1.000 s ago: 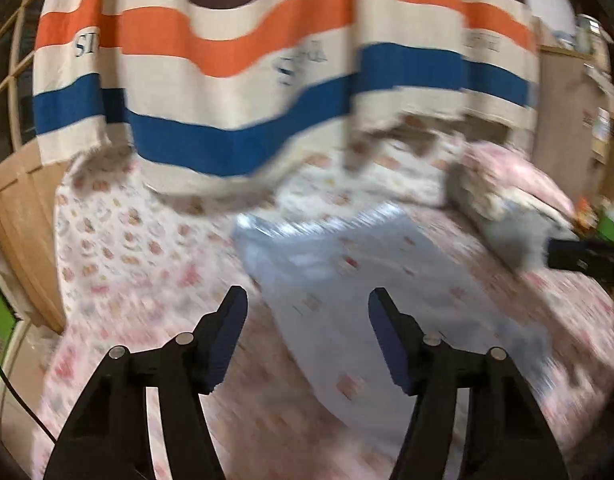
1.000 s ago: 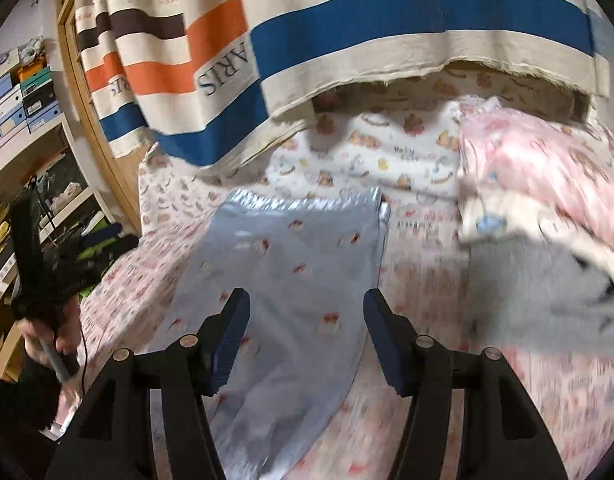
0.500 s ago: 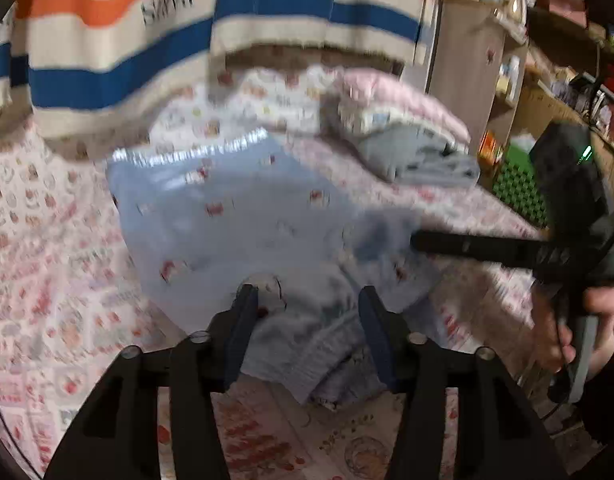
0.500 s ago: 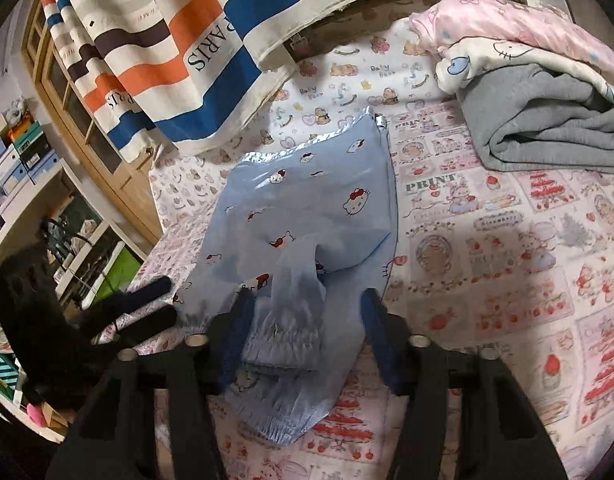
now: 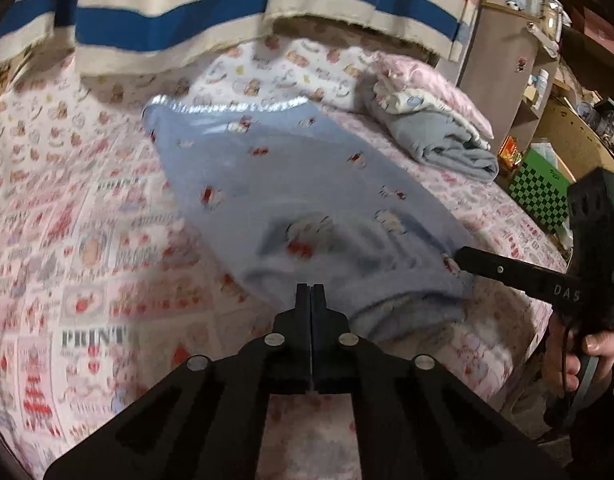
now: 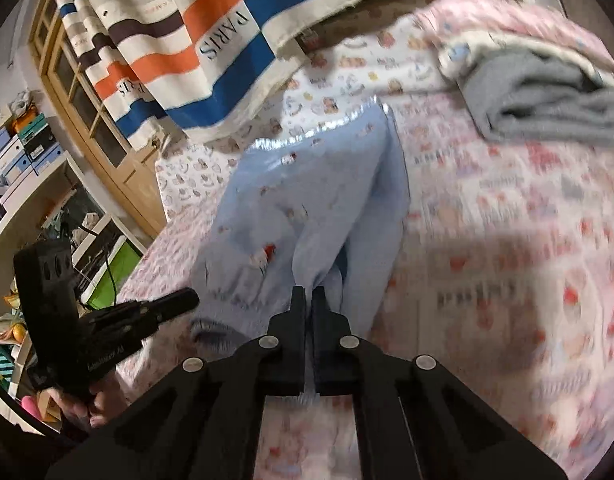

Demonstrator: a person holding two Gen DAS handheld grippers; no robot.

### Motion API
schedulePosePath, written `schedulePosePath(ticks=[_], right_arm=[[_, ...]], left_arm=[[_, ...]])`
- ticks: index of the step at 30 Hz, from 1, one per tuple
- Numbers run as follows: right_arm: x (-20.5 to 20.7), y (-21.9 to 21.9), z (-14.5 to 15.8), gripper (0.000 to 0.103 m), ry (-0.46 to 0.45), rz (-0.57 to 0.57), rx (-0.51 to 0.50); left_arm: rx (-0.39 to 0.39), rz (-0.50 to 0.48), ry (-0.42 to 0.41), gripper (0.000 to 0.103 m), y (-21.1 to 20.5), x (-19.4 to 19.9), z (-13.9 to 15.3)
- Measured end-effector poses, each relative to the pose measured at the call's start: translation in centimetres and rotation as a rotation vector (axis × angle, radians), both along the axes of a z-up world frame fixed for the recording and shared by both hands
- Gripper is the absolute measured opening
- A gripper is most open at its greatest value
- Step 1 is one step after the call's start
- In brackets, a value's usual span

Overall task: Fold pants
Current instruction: 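Grasp the elastic cuffs with the right tool and fold them toward the waistband, then open the right tool and release the cuffs on the pants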

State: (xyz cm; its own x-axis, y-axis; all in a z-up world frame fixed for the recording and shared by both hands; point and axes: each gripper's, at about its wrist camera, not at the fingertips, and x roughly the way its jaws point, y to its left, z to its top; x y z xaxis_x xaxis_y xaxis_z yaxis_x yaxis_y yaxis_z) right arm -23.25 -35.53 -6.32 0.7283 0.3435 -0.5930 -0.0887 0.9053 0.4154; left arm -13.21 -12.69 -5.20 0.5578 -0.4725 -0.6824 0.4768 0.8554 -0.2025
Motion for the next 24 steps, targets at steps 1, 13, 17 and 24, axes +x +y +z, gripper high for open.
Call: schedulePosePath(ticks=[1,13,17,24], right_arm=[[-0.2,0.0,-0.3,0.002,0.006,-0.012,-0.013],[-1.4,0.3,0.4,0.003,-0.098,-0.047,-0.147],[-1.4,0.7,2.1,0.012,-0.183,-0.047,-0.234],[-0.4,-0.1,4.0,0.015,-0.222,0.005,-0.168]], left_arm=[[0.004,0.0,0.016,0.0,0.2,-0.1,-0.4],[0.041,-0.106,-0.127,0.024,-2.0,-3.3,1.7],[0.157,-0.086,-0.135,0.026,-4.2,-2.4,0.4],[0.172,-0.084,-0.151,0.013,-4.2,-2.3,0.6]])
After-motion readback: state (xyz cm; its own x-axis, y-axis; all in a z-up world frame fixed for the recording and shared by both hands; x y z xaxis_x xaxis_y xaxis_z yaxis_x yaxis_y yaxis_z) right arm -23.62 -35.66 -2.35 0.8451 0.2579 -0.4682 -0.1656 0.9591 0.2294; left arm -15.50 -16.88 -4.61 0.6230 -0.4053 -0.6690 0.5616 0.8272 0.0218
